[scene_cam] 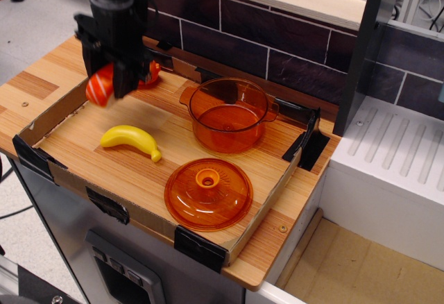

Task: Put sushi in pot

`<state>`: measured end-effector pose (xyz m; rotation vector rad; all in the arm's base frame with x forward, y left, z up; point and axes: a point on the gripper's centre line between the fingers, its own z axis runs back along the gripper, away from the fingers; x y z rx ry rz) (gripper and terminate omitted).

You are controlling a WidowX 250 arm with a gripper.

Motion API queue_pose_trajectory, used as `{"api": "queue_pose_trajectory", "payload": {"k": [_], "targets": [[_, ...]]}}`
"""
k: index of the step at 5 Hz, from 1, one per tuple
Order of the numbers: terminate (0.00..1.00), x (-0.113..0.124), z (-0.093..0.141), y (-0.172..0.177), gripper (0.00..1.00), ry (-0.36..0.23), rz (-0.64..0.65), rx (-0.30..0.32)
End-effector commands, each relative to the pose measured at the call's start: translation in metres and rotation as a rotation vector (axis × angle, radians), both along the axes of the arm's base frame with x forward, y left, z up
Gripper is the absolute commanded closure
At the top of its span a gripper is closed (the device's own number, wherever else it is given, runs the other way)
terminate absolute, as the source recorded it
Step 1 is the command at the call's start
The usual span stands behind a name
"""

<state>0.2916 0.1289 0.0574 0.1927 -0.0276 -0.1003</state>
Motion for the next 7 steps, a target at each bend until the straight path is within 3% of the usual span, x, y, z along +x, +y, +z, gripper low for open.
{"api": "queue_pose_trajectory", "payload": {"k": [1,2,4,6,7], "targets": [[0.0,0.019,0.042,-0.044,1.0,-0.085,0.006,-0.032],[0.0,0.033,0.039,-0.074,1.0,-0.09,0.007,-0.043],[0.0,0.053,0.026,-0.116,1.0,-0.018,0.014,-0.061],[0.0,0.049,0.005,-0.117,1.0,0.001,0.001,-0.022],[0.0,0.053,0.002,-0.116,0.0,0.028,0.014,-0.015]]}}
